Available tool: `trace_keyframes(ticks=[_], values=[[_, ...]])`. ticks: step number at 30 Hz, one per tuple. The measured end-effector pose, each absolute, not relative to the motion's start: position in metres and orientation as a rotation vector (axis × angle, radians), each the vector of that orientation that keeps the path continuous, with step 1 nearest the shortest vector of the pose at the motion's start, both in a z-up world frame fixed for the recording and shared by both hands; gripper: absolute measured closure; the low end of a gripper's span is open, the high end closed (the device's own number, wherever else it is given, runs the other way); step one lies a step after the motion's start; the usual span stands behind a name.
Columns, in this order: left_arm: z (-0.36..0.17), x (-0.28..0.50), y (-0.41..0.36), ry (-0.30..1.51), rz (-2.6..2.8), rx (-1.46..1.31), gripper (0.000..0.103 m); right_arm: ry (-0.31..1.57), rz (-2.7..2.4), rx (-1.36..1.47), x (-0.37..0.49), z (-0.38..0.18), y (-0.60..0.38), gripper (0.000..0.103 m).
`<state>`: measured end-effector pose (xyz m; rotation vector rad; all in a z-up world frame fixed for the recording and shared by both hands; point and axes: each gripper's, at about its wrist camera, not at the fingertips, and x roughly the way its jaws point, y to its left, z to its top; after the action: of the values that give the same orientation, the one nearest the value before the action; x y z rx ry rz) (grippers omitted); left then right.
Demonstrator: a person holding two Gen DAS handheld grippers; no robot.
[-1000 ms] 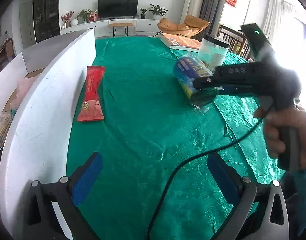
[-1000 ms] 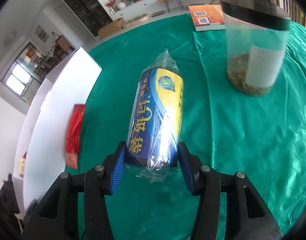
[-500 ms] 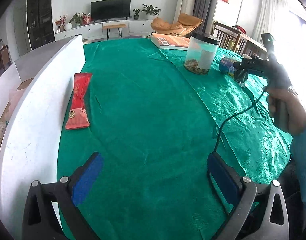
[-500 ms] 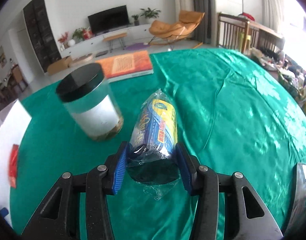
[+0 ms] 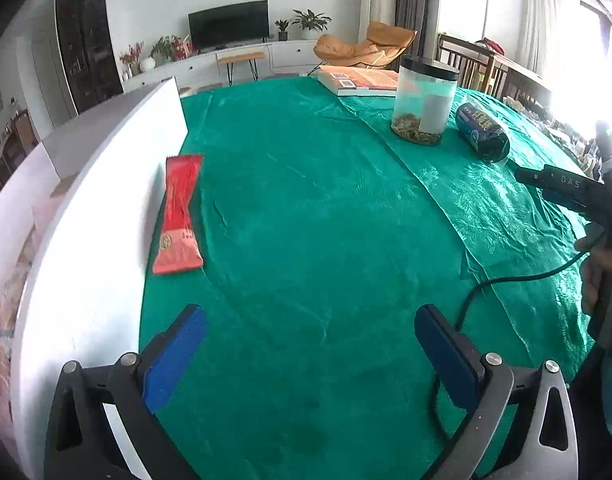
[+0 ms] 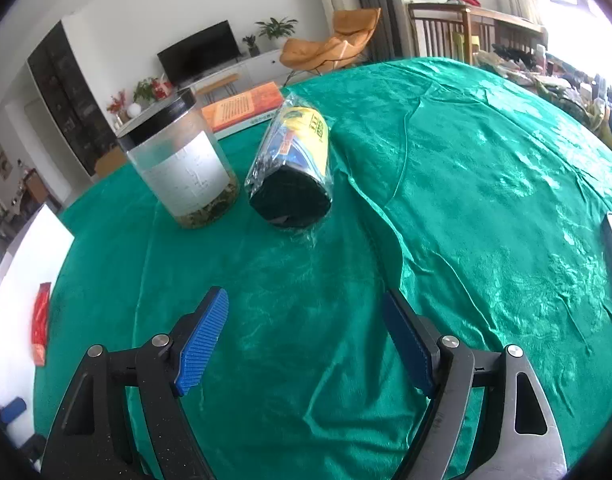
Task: Organize soft objects
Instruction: 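Set the roll upright beside the clear jar and open the right tool, then move the left tool to the red snack wrapper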
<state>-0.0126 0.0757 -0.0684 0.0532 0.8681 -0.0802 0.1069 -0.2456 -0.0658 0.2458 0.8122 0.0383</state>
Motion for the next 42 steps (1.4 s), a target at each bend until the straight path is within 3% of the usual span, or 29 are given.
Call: trace_keyframes(ticks=[24,31,33,37,42], values=[[-0.081,0.022,0.103,0.835,-0.031,0.253,0.004,0.877,0.076,0.247,0.114,-0.083,-0.239,0.021],[-0.099,0.087,0.129,0.955,0.059,0.048,0.002,0.875,0.086,0.252,0.114,-0.084,-0.238,0.021],[-0.110,0.107,0.137,1.016,0.087,-0.095,0.001,0.875,0.088,0.253,0.114,-0.084,-0.238,0.021],[-0.082,0.122,0.131,0.922,-0.288,-0.486,0.001,0.874,0.088,0.256,0.114,-0.083,-0.238,0.021],[-0.050,0.112,0.109,0.803,-0.323,-0.303,0.001,0.874,0.090,0.259,0.114,-0.084,-0.238,0.021]])
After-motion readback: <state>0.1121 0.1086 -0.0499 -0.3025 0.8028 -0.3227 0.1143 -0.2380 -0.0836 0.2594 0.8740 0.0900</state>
